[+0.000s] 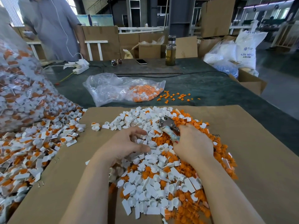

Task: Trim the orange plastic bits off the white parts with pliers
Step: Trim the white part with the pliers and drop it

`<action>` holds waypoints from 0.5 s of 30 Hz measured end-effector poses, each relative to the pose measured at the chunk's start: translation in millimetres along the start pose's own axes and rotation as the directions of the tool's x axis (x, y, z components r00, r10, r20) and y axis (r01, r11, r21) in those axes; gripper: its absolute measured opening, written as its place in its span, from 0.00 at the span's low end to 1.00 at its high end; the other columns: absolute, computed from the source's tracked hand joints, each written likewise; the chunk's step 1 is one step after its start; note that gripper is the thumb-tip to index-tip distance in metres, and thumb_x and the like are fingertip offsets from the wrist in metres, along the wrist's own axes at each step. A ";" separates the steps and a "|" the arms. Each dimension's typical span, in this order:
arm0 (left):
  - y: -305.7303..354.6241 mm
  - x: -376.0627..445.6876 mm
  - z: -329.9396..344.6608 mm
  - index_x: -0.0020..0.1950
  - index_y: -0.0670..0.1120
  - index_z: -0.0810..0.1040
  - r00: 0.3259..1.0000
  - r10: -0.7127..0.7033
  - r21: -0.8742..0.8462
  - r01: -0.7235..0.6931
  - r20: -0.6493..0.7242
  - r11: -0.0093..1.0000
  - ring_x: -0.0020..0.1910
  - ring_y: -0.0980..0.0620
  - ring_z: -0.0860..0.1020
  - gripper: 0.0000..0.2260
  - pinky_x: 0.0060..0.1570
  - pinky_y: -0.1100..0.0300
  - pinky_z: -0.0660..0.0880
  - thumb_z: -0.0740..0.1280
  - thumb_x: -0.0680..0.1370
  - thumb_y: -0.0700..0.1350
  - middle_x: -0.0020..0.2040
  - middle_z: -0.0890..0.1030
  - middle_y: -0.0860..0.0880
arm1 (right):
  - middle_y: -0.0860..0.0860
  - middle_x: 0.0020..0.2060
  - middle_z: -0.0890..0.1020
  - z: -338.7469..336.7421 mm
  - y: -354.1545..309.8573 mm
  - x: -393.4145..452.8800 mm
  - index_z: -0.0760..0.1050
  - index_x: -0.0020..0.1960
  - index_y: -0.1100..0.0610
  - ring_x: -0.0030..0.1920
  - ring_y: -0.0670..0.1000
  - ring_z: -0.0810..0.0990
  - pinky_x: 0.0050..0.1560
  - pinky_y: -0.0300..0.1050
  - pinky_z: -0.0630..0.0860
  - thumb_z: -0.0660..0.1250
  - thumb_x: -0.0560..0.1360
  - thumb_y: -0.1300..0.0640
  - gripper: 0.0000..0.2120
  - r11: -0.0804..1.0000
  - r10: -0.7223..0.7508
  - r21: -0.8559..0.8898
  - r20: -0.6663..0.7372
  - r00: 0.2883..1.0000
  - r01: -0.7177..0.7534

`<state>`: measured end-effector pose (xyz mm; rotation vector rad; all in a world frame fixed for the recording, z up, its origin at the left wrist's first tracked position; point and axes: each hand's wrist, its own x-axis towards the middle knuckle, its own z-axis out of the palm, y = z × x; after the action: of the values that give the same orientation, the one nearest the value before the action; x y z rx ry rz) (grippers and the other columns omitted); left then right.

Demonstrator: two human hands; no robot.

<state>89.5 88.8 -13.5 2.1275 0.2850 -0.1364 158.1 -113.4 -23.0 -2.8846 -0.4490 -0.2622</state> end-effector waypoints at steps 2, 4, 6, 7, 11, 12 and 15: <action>-1.3 1.6 0.1 0.56 0.60 0.81 0.998 0.035 0.014 -0.034 -0.057 0.999 0.50 0.55 0.79 0.17 0.42 0.62 0.78 0.79 0.70 0.50 0.56 0.79 0.56 | 0.45 0.45 0.69 1.0 -0.1 0.6 0.73 0.58 0.50 0.36 0.47 0.68 0.24 0.39 0.58 0.67 0.74 0.46 0.15 1.000 0.000 0.010 -0.009 1.000 0.000; -1.3 2.4 1.8 0.54 0.58 0.82 0.990 0.057 0.015 -0.055 -0.130 0.998 0.47 0.56 0.81 0.14 0.47 0.63 0.78 0.78 0.71 0.47 0.54 0.81 0.59 | 0.47 0.50 0.73 1.5 0.1 1.7 0.72 0.61 0.50 0.39 0.49 0.72 0.24 0.39 0.59 0.67 0.75 0.46 0.17 1.000 -0.007 0.025 -0.008 1.000 0.007; -1.0 3.3 4.7 0.54 0.57 0.83 0.984 0.056 0.026 -0.052 -0.171 0.998 0.41 0.58 0.81 0.13 0.41 0.68 0.77 0.78 0.71 0.47 0.53 0.82 0.59 | 0.47 0.53 0.74 2.6 0.0 2.0 0.71 0.63 0.50 0.41 0.49 0.74 0.24 0.39 0.58 0.67 0.75 0.46 0.19 0.999 -0.021 0.030 -0.004 1.000 0.021; -0.4 3.7 6.1 0.53 0.57 0.83 0.981 0.056 0.026 -0.052 -0.186 0.998 0.39 0.59 0.81 0.13 0.38 0.69 0.77 0.78 0.71 0.48 0.52 0.82 0.58 | 0.46 0.50 0.74 3.1 -0.1 2.2 0.72 0.62 0.49 0.40 0.48 0.72 0.24 0.39 0.58 0.67 0.75 0.45 0.18 0.999 -0.025 0.032 -0.004 1.000 0.025; 2.2 4.5 8.9 0.48 0.59 0.84 0.963 0.064 -0.079 -0.088 -0.263 0.993 0.39 0.58 0.81 0.11 0.37 0.70 0.75 0.79 0.70 0.46 0.48 0.83 0.56 | 0.43 0.38 0.67 5.6 0.4 3.3 0.73 0.56 0.49 0.35 0.46 0.69 0.25 0.39 0.59 0.67 0.74 0.46 0.14 0.999 -0.009 0.046 -0.003 1.000 0.009; 3.1 4.3 9.3 0.48 0.60 0.84 0.960 0.071 -0.122 -0.107 -0.272 0.987 0.38 0.56 0.81 0.11 0.35 0.72 0.74 0.79 0.71 0.46 0.47 0.84 0.53 | 0.43 0.36 0.66 6.0 0.7 3.7 0.72 0.55 0.49 0.34 0.46 0.69 0.25 0.39 0.59 0.67 0.74 0.46 0.13 0.999 -0.006 0.051 -0.004 1.000 0.006; 5.8 4.2 10.8 0.50 0.59 0.85 0.960 0.104 -0.224 -0.165 -0.259 0.961 0.45 0.41 0.82 0.13 0.39 0.65 0.77 0.76 0.73 0.41 0.46 0.86 0.46 | 0.43 0.34 0.65 6.4 1.0 4.0 0.72 0.55 0.50 0.33 0.45 0.67 0.25 0.39 0.59 0.67 0.74 0.46 0.13 0.998 -0.008 0.060 -0.003 1.000 0.008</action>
<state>95.2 77.3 -15.5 1.9105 0.2836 0.2343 163.1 -111.7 -28.5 -2.8240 -0.4596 -0.2495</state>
